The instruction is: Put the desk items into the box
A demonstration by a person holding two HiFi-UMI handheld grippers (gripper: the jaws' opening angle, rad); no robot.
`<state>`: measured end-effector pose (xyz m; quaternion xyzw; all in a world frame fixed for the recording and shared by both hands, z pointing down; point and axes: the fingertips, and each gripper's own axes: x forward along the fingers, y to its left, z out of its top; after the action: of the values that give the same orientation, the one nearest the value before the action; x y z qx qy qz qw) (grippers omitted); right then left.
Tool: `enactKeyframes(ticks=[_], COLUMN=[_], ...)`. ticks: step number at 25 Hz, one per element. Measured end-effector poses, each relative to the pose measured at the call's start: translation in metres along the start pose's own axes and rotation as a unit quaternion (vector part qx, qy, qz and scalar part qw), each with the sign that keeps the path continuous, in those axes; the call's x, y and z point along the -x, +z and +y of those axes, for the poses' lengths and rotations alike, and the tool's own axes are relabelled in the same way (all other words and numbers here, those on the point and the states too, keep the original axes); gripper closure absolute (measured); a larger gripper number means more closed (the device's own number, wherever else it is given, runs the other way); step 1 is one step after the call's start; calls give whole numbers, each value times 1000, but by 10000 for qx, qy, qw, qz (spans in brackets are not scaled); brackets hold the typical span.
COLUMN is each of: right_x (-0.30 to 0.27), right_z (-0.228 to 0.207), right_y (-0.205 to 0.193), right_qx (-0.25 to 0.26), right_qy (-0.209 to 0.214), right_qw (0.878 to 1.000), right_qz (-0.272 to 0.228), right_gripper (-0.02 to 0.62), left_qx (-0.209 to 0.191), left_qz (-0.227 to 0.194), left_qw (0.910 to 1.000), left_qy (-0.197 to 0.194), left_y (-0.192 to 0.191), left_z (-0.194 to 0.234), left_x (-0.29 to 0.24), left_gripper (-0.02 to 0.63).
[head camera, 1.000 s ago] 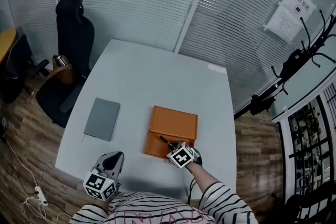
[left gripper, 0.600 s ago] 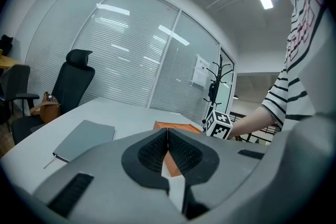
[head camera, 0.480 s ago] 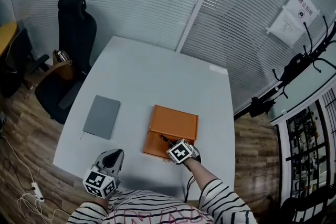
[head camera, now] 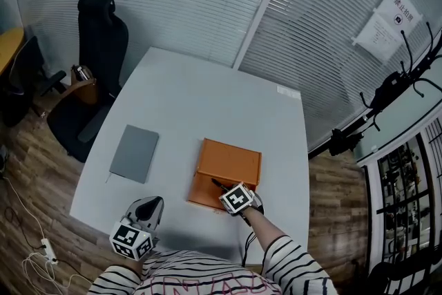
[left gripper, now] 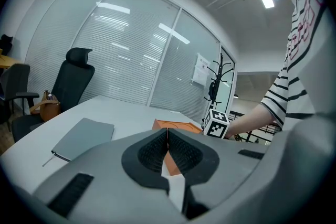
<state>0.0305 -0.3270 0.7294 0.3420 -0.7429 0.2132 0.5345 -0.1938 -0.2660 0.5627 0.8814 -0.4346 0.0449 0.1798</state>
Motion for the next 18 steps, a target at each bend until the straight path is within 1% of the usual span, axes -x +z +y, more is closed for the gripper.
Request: enactKeyframes(ticks=[4, 7, 8, 9, 10, 18], right_x=[-2, 0, 1, 3, 5, 14], right_z=[4, 1, -1, -2, -3, 2], right_y=[-2, 0, 1, 2, 2, 2], right_qx=[-199, -196, -184, -195, -221, -238], right_qy=[77, -25, -74, -102, -123, -118], right_qw=[9998, 9997, 9996, 9995, 9994, 9986], right_qz=[-31, -138, -187, -217, -234, -453], right_gripper=[554, 551, 532, 492, 468, 463], left_qx=[-19, -26, -29, -34, -40, -93], left_qz=[-1, -3, -1, -1, -1, 18], left_qw=[10000, 10000, 10000, 10000, 10000, 10000], left_qy=[-3, 6, 8, 8, 6, -18], left_y=[0, -1, -1, -1, -1, -3], left_z=[-3, -4, -5, -6, -7, -19], left_x=[1, 3, 4, 4, 4, 10], left_gripper=[581, 583, 581, 583, 581, 583])
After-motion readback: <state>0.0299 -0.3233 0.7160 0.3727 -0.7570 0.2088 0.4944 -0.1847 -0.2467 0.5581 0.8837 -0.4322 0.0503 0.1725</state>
